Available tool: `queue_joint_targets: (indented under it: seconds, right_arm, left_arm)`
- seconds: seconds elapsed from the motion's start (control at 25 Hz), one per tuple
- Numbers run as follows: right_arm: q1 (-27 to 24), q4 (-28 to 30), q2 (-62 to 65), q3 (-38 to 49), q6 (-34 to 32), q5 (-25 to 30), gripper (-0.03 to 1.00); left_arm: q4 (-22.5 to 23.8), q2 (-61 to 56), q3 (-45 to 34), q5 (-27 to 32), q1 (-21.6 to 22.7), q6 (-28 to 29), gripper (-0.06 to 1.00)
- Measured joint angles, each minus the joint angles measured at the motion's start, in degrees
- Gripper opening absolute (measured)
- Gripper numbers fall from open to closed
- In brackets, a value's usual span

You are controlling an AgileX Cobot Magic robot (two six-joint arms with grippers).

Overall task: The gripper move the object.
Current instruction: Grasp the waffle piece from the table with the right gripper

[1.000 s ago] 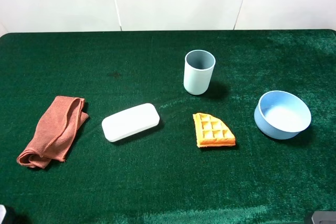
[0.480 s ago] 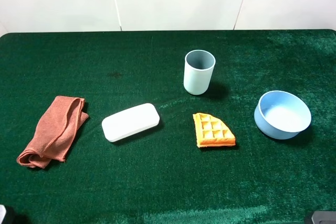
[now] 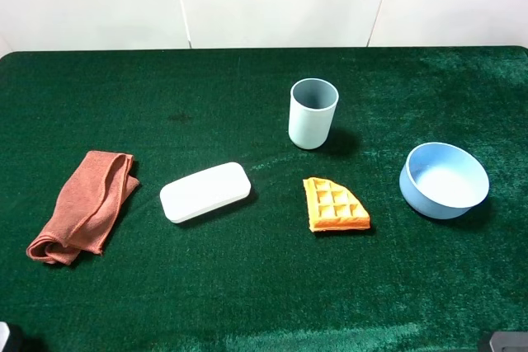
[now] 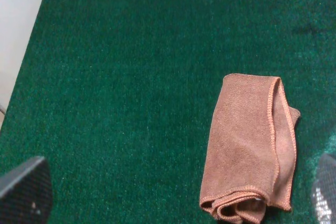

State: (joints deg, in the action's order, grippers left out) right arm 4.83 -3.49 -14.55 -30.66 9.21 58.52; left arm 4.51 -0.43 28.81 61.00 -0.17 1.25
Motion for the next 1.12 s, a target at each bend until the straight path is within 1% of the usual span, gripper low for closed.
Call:
queue_joint_targets:
  seconds: [0.4, 0.56, 0.64, 0.72, 0.92, 1.12]
  right_arm:
    - [0.0, -0.2, -19.8, -5.6, 0.1, -0.6, 0.69]
    - [0.4, -0.3, -27.1, -7.4, 0.1, -1.6, 0.69]
    - [2.2, -0.3, -30.5, -8.0, 0.2, -2.2, 0.69]
    - [5.1, -0.3, -33.3, -8.7, 0.1, -3.2, 0.69]
    - [11.6, -0.1, -40.4, -10.3, -2.1, -5.0, 0.69]
    - [17.3, 0.0, -46.8, -11.5, -3.2, -8.2, 0.69]
  left_arm:
    - [0.0, 0.0, 0.0, 0.0, 0.0, 0.0, 0.99]
    - [0.0, 0.0, 0.0, 0.0, 0.0, 0.0, 0.99]
    - [0.0, 0.0, 0.0, 0.0, 0.0, 0.0, 0.99]
    - [0.0, 0.0, 0.0, 0.0, 0.0, 0.0, 0.99]
    - [0.0, 0.0, 0.0, 0.0, 0.0, 0.0, 0.99]
    - [0.0, 0.0, 0.0, 0.0, 0.0, 0.0, 0.99]
